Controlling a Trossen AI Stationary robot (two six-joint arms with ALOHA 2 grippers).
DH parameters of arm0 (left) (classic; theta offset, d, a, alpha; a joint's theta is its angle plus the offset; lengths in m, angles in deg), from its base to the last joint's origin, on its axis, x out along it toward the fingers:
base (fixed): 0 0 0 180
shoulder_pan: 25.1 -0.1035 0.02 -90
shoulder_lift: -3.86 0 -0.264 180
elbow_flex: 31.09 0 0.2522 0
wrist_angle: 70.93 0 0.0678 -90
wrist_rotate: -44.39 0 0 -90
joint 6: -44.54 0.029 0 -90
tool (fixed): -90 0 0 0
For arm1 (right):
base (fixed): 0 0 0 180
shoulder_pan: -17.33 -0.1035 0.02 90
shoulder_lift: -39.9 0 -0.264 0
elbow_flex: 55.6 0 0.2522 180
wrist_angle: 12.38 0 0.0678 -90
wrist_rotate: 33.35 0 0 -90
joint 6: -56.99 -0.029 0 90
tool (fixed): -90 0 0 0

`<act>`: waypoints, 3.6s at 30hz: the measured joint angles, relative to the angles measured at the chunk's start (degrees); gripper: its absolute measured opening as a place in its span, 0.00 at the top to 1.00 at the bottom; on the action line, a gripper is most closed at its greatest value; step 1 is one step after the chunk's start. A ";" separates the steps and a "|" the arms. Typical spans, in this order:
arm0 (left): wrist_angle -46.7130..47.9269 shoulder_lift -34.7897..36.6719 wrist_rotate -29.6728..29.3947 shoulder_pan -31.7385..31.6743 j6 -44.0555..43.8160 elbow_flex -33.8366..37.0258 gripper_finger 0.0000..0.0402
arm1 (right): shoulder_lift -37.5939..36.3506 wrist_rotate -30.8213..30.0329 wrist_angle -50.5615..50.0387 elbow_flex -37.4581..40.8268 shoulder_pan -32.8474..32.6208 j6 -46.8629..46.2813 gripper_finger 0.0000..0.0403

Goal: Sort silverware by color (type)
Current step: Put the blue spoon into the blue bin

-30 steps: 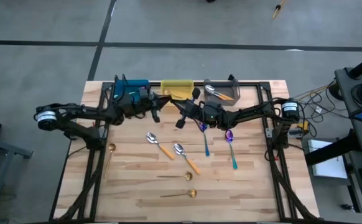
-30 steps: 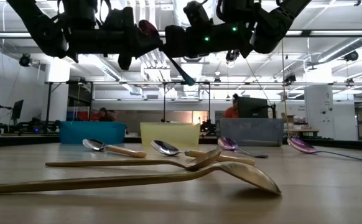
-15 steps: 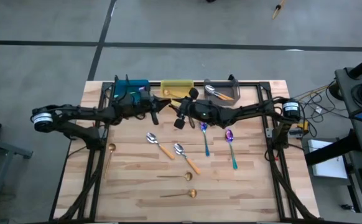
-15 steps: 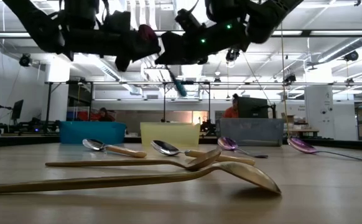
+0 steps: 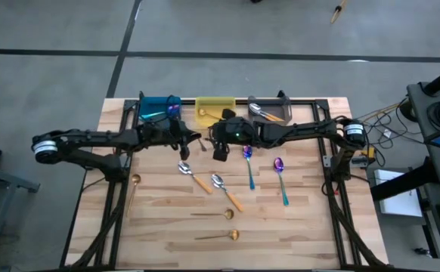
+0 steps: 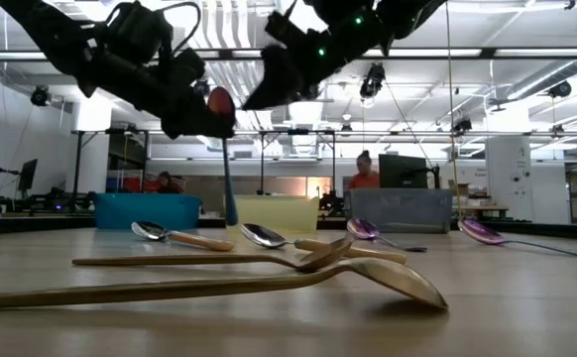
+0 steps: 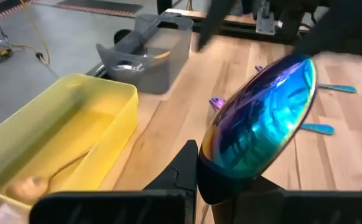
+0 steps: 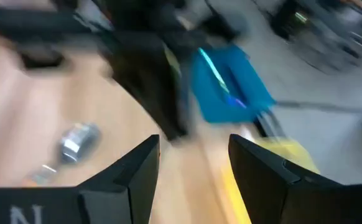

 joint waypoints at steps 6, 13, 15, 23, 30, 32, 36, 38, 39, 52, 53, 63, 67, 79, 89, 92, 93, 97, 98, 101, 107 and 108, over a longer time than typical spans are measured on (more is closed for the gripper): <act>-2.42 -1.42 3.30 0.15 0.24 0.00 1.00 | 1.07 7.69 12.48 0.50 0.14 -2.06 0.55; -6.85 -1.80 7.52 0.37 0.22 0.00 1.00 | 4.91 8.12 15.49 0.10 0.16 -3.09 0.55; -6.82 -1.79 7.76 0.39 0.22 0.00 1.00 | 5.90 9.02 15.76 -0.07 0.16 -3.45 0.56; -5.40 -1.81 8.58 0.37 1.42 0.00 1.00 | 6.34 9.84 16.46 -0.17 0.16 -3.03 0.76; -5.64 -1.74 8.40 0.39 0.87 0.07 0.99 | 6.05 8.96 17.07 -0.23 0.20 -2.50 0.96; -5.72 -1.74 8.41 0.42 0.90 0.07 0.98 | 6.00 8.71 17.08 -0.23 0.16 -2.17 0.96; -6.94 -1.69 7.63 0.37 0.83 -0.01 0.93 | 5.01 7.89 16.99 -0.23 0.26 -1.44 0.97; -7.44 -1.46 7.10 0.36 0.86 -0.07 0.89 | 4.16 6.42 16.80 -0.20 0.40 -1.03 0.97; -7.40 -1.28 6.73 0.31 1.04 -0.09 0.86 | 3.75 5.34 17.00 -0.20 0.43 -0.41 0.97; -10.20 -0.62 -3.37 0.31 4.65 -0.07 0.53 | 0.04 -10.13 29.66 7.53 1.76 -4.74 0.97; -11.45 -0.82 -3.37 0.31 4.63 -0.07 0.52 | 0.04 -10.84 32.81 9.03 1.76 -5.90 0.97; -17.41 -2.91 -6.22 0.31 4.56 -0.07 0.53 | 0.03 -18.97 57.72 21.57 1.64 -10.61 0.97; -21.22 -5.55 -6.27 0.31 4.55 -0.07 0.55 | 0.02 -18.94 58.02 22.46 1.62 -11.66 0.97; -38.63 -16.60 -5.81 0.33 0.79 -0.04 0.56 | 0.04 -18.83 58.12 22.46 1.62 -11.29 0.97; -42.80 -24.05 -4.02 0.78 -1.67 -3.53 0.57 | 0.07 -18.83 58.14 22.46 1.62 -10.83 0.97; -42.76 -25.46 -4.09 0.94 -1.60 -4.32 0.59 | 0.07 -18.84 58.11 22.46 1.62 -10.82 0.97; -42.69 -25.56 -4.19 0.94 -1.58 -4.39 0.61 | 0.07 -18.84 58.04 22.46 1.62 -10.84 0.97; -42.76 -25.58 -4.61 1.01 -1.46 -4.34 0.69 | 0.09 -18.86 57.96 22.46 1.62 -10.97 0.97; -42.72 -25.54 -4.73 1.01 -1.46 -4.28 0.72 | 0.09 -18.86 57.96 22.46 1.62 -10.99 0.97; -42.72 -25.50 -4.74 1.01 -1.58 -4.28 0.82 | 0.11 -18.86 57.96 22.46 1.62 -11.72 0.97; -42.35 -25.48 -4.87 0.96 -2.99 -4.41 0.98 | 0.13 -18.94 57.80 22.46 1.65 -13.03 0.97; -42.22 -25.48 -4.87 0.96 -3.25 -4.54 0.98 | 0.13 -18.98 57.80 22.46 1.65 -13.03 0.97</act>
